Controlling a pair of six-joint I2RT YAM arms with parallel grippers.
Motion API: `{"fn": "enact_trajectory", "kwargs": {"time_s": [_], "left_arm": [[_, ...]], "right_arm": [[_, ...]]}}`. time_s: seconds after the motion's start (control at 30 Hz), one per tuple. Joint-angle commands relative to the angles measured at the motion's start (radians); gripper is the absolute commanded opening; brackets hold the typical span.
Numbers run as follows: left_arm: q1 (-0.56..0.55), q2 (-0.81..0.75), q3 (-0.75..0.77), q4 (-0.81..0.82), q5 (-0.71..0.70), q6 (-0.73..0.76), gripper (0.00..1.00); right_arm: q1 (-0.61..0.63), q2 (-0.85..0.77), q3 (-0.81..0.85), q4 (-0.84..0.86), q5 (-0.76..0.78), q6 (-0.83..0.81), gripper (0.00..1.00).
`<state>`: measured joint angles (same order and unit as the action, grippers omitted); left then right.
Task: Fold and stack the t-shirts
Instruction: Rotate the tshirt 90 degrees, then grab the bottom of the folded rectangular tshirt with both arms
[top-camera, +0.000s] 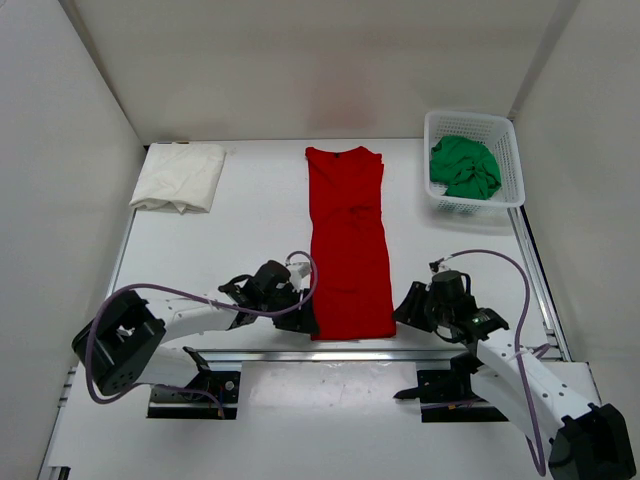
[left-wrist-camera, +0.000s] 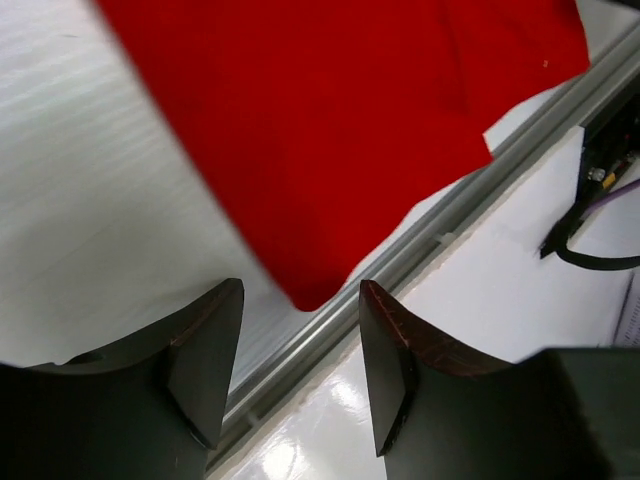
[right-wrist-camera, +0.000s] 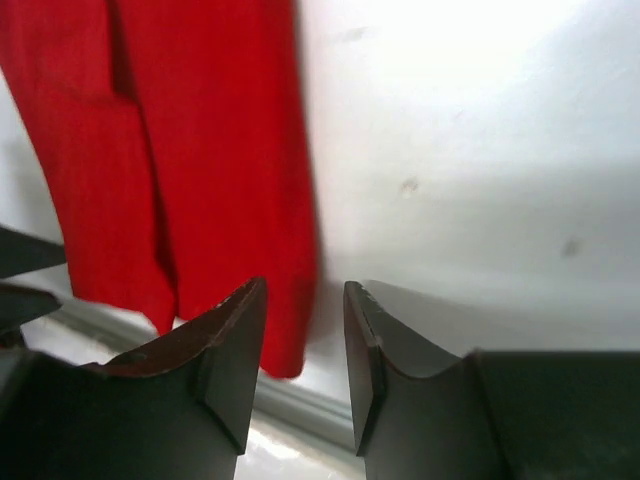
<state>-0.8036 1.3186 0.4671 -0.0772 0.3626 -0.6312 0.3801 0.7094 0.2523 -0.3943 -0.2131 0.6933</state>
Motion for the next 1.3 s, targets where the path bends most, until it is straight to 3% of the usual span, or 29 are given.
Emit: {"fn": "enact_trajectory", "kwargs": {"time_s": [0.0, 0.13, 0.17, 0.3, 0.47, 0.6, 0.8, 0.9, 1.07, 1.27], "left_arm": [[-0.049, 0.048, -0.001, 0.024, -0.019, -0.042, 0.61], [-0.080, 0.076, -0.031, 0.094, -0.020, -0.079, 0.57], [-0.083, 0.086, -0.038, 0.112, -0.021, -0.088, 0.56], [-0.092, 0.116, -0.027, 0.128, -0.030, -0.102, 0.51], [-0.095, 0.111, -0.022, 0.114, -0.011, -0.108, 0.17], [-0.068, -0.013, -0.068, -0.027, -0.002, -0.091, 0.05], [0.000, -0.303, -0.139, -0.320, 0.027, -0.067, 0.00], [-0.003, -0.389, -0.133, -0.322, 0.039, -0.126, 0.00], [0.033, -0.320, 0.028, -0.269, 0.046, -0.121, 0.00], [0.249, -0.075, 0.307, -0.208, 0.058, -0.016, 0.00]], "right_arm": [[0.065, -0.042, 0.024, -0.095, 0.056, 0.089, 0.35], [0.121, -0.045, 0.008, -0.112, 0.072, 0.121, 0.29], [0.118, -0.038, 0.008, -0.104, 0.058, 0.129, 0.25], [0.082, -0.031, -0.021, -0.063, -0.009, 0.117, 0.22], [0.140, -0.050, -0.012, -0.057, -0.014, 0.135, 0.01], [0.250, -0.056, 0.021, -0.116, 0.007, 0.176, 0.00], [0.422, -0.117, 0.080, -0.250, -0.005, 0.274, 0.01], [0.451, -0.122, 0.102, -0.221, 0.004, 0.288, 0.00], [0.238, 0.007, 0.226, -0.132, -0.075, 0.057, 0.00], [-0.006, 0.258, 0.416, 0.000, -0.117, -0.158, 0.00]]}}
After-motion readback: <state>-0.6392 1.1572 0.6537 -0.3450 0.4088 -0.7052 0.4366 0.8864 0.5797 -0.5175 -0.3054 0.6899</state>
